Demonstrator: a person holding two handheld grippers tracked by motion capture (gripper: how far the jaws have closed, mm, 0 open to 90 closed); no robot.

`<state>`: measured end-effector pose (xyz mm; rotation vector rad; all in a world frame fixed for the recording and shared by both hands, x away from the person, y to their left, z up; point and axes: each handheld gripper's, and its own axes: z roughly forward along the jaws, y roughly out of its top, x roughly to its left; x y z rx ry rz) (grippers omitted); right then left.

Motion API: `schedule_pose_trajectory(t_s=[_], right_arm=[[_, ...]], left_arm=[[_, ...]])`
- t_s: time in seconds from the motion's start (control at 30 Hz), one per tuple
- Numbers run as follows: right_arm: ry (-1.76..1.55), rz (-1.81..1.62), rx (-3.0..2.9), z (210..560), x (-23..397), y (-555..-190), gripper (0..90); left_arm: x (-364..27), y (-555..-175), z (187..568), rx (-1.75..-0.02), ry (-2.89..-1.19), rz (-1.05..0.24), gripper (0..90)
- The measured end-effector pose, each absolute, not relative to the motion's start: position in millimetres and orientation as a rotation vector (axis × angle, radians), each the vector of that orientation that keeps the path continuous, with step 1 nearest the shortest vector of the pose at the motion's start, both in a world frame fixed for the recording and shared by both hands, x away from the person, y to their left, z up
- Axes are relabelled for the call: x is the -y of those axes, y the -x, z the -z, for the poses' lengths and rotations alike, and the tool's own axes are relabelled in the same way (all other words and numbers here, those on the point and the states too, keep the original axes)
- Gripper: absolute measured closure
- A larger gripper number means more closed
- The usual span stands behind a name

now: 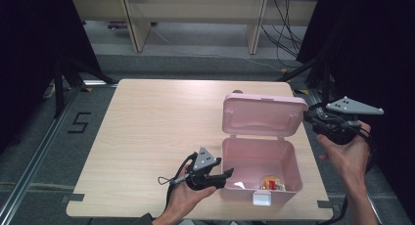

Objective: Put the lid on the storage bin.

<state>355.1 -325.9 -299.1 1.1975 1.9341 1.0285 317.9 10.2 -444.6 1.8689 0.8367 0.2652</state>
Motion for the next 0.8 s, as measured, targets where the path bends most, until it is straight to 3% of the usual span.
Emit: schedule_pose_trajectory(t_s=[0.8], right_arm=[[-1.162, -1.111, -1.9, 312, 336, -310, 87.6]], left_arm=[[-10, -316, 444, -0.857, -1.851, -0.274, 52.7]])
